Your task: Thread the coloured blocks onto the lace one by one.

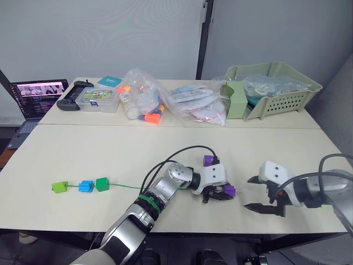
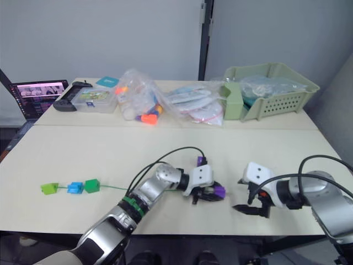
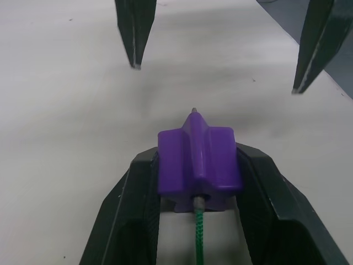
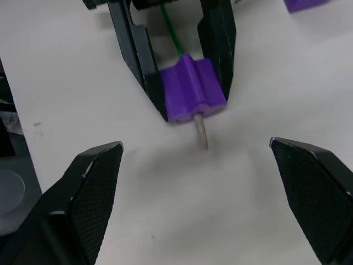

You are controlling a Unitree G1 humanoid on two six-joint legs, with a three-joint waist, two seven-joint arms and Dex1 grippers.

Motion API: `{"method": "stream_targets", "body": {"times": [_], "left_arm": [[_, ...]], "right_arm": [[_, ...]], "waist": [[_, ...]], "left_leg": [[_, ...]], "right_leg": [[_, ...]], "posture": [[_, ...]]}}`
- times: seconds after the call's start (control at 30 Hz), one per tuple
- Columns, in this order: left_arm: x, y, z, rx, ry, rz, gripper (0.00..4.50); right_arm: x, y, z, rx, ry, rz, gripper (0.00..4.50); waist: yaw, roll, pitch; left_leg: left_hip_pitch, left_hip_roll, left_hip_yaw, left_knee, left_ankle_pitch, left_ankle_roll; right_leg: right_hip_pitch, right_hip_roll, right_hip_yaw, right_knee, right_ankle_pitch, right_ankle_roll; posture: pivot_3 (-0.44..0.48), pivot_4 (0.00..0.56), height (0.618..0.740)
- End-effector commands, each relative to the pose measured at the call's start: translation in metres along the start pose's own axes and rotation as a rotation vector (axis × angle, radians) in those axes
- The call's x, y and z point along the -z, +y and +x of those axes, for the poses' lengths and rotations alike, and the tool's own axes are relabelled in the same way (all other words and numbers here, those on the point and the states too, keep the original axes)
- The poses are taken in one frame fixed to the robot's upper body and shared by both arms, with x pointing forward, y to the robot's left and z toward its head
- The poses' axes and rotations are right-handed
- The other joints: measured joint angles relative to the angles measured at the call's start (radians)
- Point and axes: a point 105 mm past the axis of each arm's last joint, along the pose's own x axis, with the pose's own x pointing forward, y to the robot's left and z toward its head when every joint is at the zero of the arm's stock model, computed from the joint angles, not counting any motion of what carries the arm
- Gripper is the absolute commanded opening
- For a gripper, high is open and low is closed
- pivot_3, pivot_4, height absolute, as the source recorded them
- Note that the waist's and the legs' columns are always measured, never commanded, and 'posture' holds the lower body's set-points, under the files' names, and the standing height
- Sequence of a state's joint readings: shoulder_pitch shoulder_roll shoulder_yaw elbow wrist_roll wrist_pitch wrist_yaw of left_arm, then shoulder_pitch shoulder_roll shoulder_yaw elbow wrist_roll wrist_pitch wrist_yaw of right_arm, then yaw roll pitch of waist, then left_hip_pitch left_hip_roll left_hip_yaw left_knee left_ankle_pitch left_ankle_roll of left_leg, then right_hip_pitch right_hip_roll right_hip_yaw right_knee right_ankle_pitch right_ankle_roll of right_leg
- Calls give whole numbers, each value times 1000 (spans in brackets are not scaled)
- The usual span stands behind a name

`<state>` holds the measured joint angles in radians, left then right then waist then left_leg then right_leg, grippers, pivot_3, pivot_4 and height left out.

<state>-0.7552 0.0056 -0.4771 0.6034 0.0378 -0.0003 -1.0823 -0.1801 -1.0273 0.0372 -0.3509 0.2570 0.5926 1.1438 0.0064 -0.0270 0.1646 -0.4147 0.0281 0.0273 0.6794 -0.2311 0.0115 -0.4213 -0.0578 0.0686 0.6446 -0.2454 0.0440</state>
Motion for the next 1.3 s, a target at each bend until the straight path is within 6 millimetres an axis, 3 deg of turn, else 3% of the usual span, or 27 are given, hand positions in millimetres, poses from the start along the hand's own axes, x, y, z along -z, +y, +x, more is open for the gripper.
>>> {"method": "stream_targets", "body": {"times": [0.03,0.13,0.33,0.7,0.97,1.0,1.17,1.27,1.3], "left_arm": [[-5,0,-1,17,9,39,1376],[-4,1,-3,15,16,37,1376],[-4,2,-5,7,19,34,1376],[-1,2,-9,3,34,31,1376],[1,1,-12,8,43,31,1376],[3,1,-14,11,51,39,1376],[10,11,-40,-37,77,53,1376],[22,13,-66,-63,144,36,1376],[29,17,-86,-106,165,17,1376]], "right_arm": [[-9,-4,5,7,-8,-69,4500],[-8,-7,12,-4,22,-95,4500],[-5,-9,18,-12,52,-119,2681],[-6,-10,24,-19,57,-118,2639],[-5,-7,25,-38,57,-89,84],[-5,-7,25,-39,57,-87,0],[-6,-8,28,-55,54,-92,0],[-12,-8,32,-78,44,-113,0],[-16,-8,34,-90,34,-122,0]], "waist": [[0,0,0],[0,0,0],[0,0,0],[-1,0,0],[-2,0,0],[-2,0,0],[-12,0,0],[-22,0,0],[-27,0,0]], "left_leg": [[0,0,0,0,0,0],[0,0,0,0,0,0],[0,0,0,0,0,0],[0,0,0,0,0,0],[0,0,0,0,0,0],[0,0,0,0,0,0],[0,1,0,0,0,0],[1,1,0,0,0,0],[1,2,0,0,0,0]], "right_leg": [[0,0,0,0,0,0],[0,0,0,0,0,0],[0,0,0,0,0,0],[0,0,0,0,0,0],[0,0,0,1,0,0],[0,0,0,1,0,0],[0,0,0,1,0,0],[0,1,0,1,0,0],[0,2,0,1,0,0]], "posture": [[0,150,740],[0,150,740],[0,150,740],[0,150,740],[0,150,740],[0,150,740],[0,150,740],[0,150,740],[0,150,740]]}}
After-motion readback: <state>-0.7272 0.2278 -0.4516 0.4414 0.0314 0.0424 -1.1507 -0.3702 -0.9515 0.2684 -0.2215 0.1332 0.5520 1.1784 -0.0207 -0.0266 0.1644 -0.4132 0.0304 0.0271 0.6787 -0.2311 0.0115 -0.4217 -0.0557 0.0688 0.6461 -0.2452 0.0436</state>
